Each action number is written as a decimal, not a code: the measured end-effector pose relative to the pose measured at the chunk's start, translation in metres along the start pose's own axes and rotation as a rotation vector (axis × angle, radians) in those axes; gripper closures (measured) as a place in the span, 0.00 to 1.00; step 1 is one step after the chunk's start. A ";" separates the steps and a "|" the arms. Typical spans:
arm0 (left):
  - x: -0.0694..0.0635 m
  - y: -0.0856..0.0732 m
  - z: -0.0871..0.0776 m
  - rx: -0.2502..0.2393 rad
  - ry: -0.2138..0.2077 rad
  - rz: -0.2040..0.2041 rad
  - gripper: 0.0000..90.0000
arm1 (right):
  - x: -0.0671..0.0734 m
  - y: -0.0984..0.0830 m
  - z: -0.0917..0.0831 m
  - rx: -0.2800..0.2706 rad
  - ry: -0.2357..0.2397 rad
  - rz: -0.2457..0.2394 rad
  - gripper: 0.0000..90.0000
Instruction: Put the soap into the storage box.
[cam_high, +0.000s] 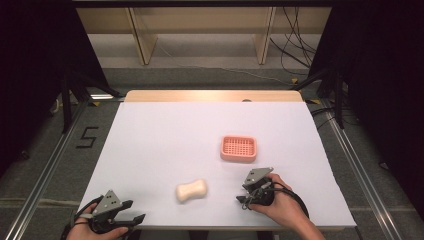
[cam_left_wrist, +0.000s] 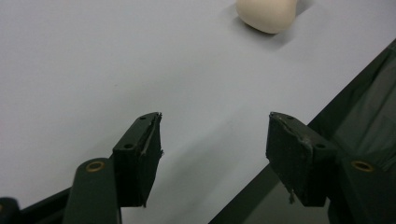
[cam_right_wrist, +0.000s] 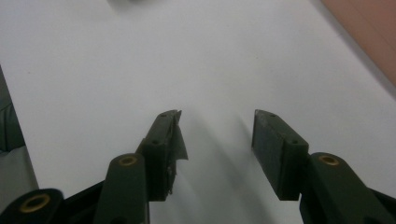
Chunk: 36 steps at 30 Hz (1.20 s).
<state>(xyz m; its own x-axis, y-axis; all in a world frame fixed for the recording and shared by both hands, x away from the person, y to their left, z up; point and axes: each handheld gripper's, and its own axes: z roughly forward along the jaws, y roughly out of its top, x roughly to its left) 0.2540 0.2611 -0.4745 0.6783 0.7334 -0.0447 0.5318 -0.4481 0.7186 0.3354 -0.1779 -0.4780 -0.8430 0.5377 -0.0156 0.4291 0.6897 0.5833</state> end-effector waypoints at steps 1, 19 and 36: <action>0.001 0.000 0.000 0.001 0.005 0.006 0.39 | 0.000 0.000 0.000 0.000 0.000 0.000 0.57; 0.000 0.000 0.001 -0.007 -0.006 0.031 0.38 | 0.000 0.044 -0.002 0.265 0.086 -0.306 0.47; -0.003 -0.002 0.000 -0.013 -0.045 -0.045 0.37 | 0.009 0.079 0.009 0.406 0.122 -0.378 0.42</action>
<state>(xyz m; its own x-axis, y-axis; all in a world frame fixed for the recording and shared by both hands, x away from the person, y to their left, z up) 0.2503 0.2596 -0.4754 0.6761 0.7287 -0.1088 0.5562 -0.4079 0.7241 0.3646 -0.1141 -0.4393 -0.9833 0.1735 -0.0548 0.1598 0.9675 0.1961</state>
